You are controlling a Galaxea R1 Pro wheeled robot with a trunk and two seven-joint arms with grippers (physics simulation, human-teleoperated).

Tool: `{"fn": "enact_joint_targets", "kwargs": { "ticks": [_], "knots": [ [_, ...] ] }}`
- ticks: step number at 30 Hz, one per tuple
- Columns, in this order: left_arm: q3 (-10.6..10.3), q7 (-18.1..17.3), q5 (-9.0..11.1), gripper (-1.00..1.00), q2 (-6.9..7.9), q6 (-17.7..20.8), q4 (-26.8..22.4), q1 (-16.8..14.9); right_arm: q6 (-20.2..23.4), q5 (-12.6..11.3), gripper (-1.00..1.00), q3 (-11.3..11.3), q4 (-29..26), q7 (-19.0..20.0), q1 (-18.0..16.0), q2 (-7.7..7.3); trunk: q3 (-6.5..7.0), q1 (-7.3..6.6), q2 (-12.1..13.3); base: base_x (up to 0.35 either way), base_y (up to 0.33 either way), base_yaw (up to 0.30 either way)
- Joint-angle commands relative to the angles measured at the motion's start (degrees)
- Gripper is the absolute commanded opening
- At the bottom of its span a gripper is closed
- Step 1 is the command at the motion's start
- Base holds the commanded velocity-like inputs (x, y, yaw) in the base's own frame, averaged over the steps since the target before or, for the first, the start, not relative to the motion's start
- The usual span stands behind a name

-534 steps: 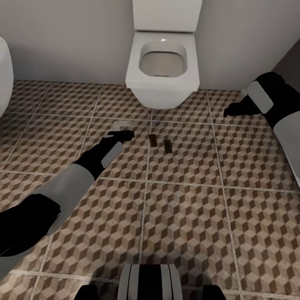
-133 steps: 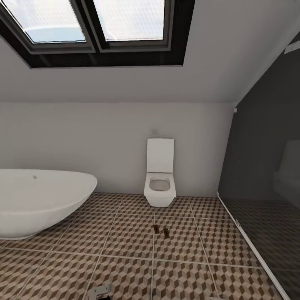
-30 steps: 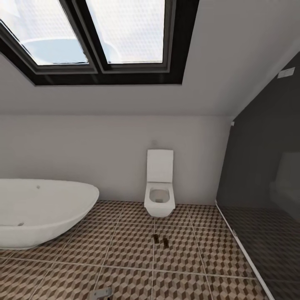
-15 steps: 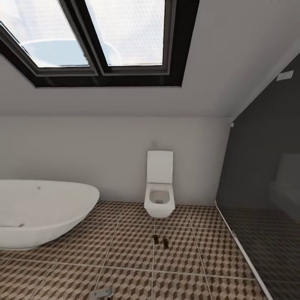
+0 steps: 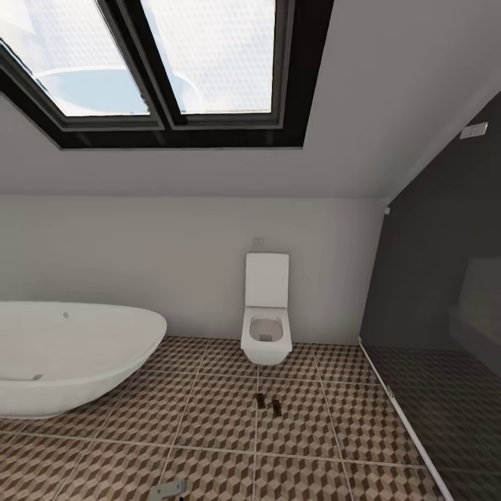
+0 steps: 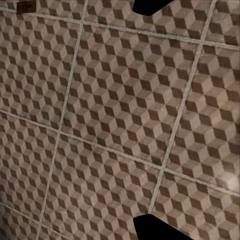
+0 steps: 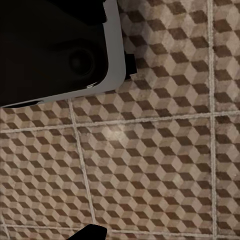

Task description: Take the four mousetraps from the cabinet in the bathroom and place them on the bathroom floor. Make sure all four end up on the same floor surface, and ensure that at least two of them are either under or directly next to the same bathroom sink.

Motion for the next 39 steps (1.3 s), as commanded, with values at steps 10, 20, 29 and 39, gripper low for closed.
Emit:
{"fn": "enact_joint_targets", "kwargs": {
  "ticks": [10, 20, 29, 39],
  "knots": [
    [-0.5, 0.3, 0.5, 1.0, 0.05, -0.2, 0.0, -0.1, -0.2, -0.4, 1.0, 0.5, 0.2, 0.0, 0.0, 0.07, 1.71, -2.19, 4.0, 0.0, 0.0, 0.0],
    [-0.5, 0.3, 0.5, 1.0, 0.01, -0.2, 0.0, -0.1, -0.2, -0.4, 1.0, 0.5, 0.2, 0.0, 0.0, 0.05, 3.5, -4.39, 8.0, 0.0, 0.0, 0.0],
    [-0.5, 0.3, 0.5, 1.0, 0.03, -0.2, 0.0, -0.1, -0.2, -0.4, 1.0, 0.5, 0.2, 0.0, 0.0, 0.06, 5.12, -6.36, 11.6, 0.0, 0.0, 0.0],
    [-0.5, 0.3, 0.5, 1.0, 0.01, -0.2, 0.0, -0.1, -0.2, -0.5, 1.0, 0.4, 0.2, 0.0, 0.0, 0.06, 6.91, -8.56, 15.6, 0.0, 0.0, 0.0]
  ]
}}
